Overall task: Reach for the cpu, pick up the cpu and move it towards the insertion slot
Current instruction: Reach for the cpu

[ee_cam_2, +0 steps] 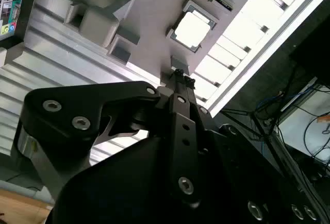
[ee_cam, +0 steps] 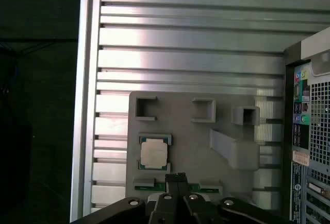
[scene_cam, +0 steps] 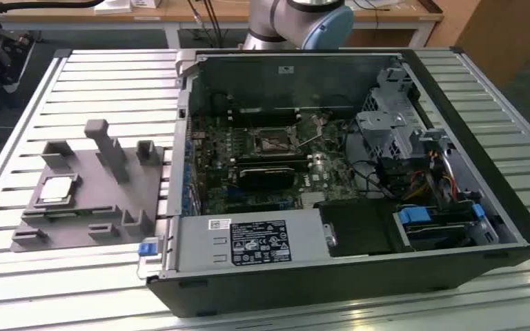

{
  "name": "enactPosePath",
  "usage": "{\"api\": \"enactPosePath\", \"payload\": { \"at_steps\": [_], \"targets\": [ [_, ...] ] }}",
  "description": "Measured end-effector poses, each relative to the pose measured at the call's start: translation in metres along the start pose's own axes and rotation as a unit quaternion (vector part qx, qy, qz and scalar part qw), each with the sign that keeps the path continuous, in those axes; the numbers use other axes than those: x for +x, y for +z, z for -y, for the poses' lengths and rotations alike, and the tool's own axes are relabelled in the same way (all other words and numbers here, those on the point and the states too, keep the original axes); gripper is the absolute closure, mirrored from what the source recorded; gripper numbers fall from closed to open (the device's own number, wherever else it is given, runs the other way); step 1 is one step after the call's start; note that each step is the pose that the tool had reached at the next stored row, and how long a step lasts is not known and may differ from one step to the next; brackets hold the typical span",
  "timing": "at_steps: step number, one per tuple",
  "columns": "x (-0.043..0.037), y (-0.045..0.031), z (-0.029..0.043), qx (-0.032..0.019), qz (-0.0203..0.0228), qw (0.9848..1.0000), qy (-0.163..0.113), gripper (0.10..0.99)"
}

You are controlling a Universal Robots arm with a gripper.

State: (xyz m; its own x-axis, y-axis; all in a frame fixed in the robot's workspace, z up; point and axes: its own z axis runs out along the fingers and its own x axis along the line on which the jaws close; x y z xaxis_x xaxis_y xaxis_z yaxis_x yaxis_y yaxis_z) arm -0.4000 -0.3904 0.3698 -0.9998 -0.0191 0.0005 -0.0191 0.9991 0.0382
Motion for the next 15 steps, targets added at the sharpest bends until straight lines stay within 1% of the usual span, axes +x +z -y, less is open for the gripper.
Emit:
{"api": "enactPosePath", "payload": {
  "at_steps": [5,10,15],
  "targets": [
    [0.0001,-0.0001,0.0000,0.0000,-0.0001,1.0000,0.000,0.980],
    [0.0026,0.0005,0.0000,0.0000,0.0000,1.0000,0.000,0.980],
    [0.0035,0.0017,0.0005,0.0000,-0.0001,1.0000,0.000,0.980]
  ]
}}
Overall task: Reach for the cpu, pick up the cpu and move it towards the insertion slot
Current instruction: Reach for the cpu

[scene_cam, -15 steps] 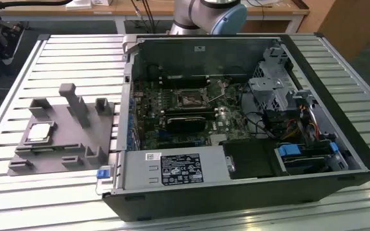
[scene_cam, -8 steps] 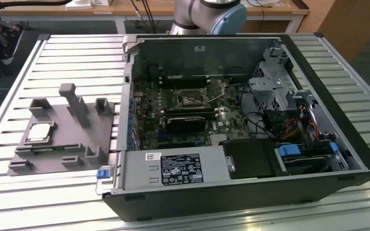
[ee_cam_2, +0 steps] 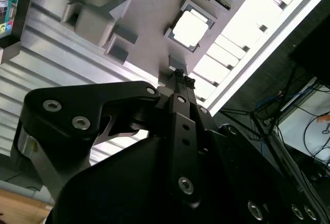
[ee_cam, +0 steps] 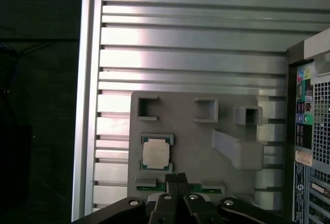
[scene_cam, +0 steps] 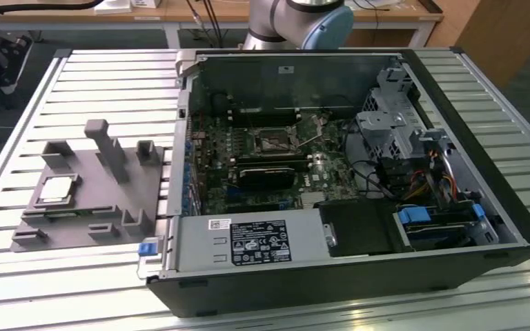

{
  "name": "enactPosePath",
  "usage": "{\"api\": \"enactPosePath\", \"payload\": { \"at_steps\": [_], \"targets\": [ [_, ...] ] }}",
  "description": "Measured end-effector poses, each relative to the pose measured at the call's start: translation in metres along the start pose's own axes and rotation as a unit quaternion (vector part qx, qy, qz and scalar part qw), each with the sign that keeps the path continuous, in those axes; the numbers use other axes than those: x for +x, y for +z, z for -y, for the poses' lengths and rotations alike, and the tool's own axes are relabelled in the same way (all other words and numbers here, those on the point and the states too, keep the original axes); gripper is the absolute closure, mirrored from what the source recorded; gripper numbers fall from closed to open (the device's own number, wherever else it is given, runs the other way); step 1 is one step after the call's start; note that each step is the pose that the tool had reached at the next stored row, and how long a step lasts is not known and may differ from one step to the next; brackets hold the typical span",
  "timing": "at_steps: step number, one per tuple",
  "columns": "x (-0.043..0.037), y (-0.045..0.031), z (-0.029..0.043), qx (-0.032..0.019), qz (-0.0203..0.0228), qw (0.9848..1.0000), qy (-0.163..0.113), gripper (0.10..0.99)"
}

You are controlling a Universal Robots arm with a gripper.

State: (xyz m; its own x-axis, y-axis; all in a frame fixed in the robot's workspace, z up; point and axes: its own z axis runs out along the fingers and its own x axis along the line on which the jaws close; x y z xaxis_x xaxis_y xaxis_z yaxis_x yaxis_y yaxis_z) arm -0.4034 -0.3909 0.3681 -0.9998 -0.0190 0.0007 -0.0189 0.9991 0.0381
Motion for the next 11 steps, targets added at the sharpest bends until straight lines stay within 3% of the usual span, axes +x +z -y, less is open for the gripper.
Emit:
{"api": "enactPosePath", "payload": {
  "at_steps": [4,11],
  "targets": [
    [0.0000,0.0027,0.0009,0.0000,-0.0012,1.0000,0.000,0.980],
    [0.0000,0.0152,0.0016,0.0000,-0.0045,1.0000,0.000,0.980]
  ]
}}
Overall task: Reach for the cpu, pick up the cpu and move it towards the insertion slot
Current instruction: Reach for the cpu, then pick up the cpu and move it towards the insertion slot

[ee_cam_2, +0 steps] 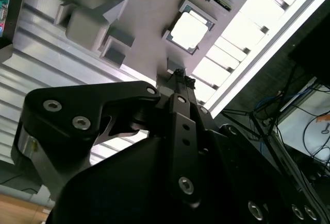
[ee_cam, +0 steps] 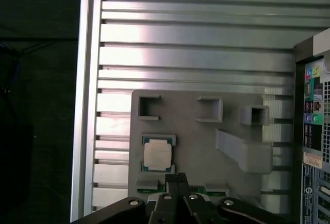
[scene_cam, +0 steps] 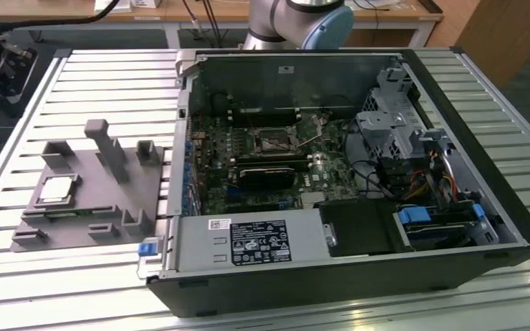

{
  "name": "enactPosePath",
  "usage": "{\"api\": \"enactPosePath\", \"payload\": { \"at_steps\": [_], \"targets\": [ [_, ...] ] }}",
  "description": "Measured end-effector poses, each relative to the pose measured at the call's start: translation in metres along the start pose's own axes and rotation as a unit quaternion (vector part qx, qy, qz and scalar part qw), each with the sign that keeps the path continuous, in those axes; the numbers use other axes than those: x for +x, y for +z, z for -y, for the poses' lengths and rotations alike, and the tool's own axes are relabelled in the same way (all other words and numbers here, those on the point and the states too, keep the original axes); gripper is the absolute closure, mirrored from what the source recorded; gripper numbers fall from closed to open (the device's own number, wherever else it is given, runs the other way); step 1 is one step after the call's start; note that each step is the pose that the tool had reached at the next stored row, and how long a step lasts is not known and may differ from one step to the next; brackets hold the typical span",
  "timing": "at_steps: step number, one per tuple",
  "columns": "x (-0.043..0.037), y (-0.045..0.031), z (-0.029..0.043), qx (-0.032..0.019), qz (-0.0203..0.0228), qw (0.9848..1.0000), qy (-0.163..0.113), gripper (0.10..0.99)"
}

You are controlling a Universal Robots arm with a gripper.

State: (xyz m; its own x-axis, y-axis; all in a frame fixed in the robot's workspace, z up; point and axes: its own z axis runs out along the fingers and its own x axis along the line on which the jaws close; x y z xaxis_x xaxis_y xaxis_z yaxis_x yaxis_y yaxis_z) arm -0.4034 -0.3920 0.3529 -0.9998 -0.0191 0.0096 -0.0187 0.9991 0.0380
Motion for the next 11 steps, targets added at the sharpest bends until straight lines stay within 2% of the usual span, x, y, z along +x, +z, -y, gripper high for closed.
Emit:
{"api": "enactPosePath", "payload": {
  "at_steps": [2,3,4,6,7,9,10,11],
  "targets": [
    [-0.0001,0.0035,0.0009,0.0000,-0.0005,1.0000,0.000,0.973],
    [0.0000,0.0054,0.0019,0.0000,-0.0014,1.0000,-0.001,0.918],
    [0.0002,0.0073,0.0030,0.0000,-0.0026,1.0000,-0.001,0.918],
    [0.0006,0.0108,0.0042,0.0000,-0.0033,1.0000,-0.002,0.792],
    [0.0008,0.0126,0.0044,0.0000,-0.0035,1.0000,-0.002,0.792],
    [0.0010,0.0162,0.0048,0.0000,-0.0035,1.0000,-0.002,0.675],
    [0.0011,0.0180,0.0051,0.0000,-0.0035,1.0000,-0.002,0.675],
    [0.0013,0.0199,0.0052,0.0000,-0.0036,1.0000,-0.002,0.620]
  ]
}}
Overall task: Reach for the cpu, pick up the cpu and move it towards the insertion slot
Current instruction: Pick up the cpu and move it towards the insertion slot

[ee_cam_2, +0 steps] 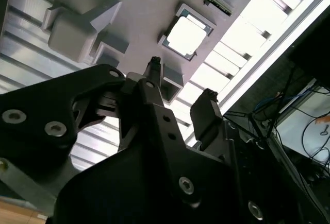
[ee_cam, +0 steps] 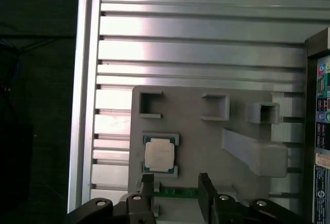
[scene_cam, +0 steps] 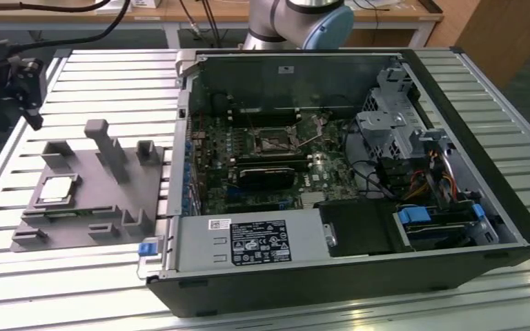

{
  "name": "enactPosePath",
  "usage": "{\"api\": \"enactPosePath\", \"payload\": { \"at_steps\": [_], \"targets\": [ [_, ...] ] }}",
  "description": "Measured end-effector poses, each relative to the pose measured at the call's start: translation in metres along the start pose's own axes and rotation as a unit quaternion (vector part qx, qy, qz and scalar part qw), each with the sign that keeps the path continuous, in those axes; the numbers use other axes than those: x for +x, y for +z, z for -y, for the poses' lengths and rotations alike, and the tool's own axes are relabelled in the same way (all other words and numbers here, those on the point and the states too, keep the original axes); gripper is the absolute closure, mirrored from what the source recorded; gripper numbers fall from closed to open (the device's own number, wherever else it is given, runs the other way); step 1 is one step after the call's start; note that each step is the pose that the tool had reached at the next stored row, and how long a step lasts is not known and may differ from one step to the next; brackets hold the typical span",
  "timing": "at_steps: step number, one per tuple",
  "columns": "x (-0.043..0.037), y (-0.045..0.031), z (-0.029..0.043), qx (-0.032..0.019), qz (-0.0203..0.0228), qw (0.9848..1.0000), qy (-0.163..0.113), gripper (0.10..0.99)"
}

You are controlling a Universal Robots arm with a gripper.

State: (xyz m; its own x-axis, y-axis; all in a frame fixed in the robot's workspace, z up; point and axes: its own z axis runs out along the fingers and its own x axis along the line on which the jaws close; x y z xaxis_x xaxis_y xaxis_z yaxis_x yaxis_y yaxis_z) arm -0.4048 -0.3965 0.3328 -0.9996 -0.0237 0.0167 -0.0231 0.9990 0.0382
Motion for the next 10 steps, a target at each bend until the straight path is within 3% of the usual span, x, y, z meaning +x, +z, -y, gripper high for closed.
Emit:
{"api": "enactPosePath", "payload": {
  "at_steps": [1,6,7,9,10],
  "targets": [
    [0.0000,0.0018,0.0001,0.0000,-0.0001,1.0000,0.000,0.620],
    [-0.0001,0.0093,0.0010,0.0000,-0.0012,1.0000,0.000,0.384],
    [-0.0001,0.0110,0.0011,-0.0001,-0.0017,1.0000,0.000,0.384],
    [-0.0002,0.0145,0.0013,0.0000,-0.0028,1.0000,0.000,0.271],
    [-0.0001,0.0163,0.0014,0.0000,-0.0029,1.0000,0.000,0.271]
  ]
}}
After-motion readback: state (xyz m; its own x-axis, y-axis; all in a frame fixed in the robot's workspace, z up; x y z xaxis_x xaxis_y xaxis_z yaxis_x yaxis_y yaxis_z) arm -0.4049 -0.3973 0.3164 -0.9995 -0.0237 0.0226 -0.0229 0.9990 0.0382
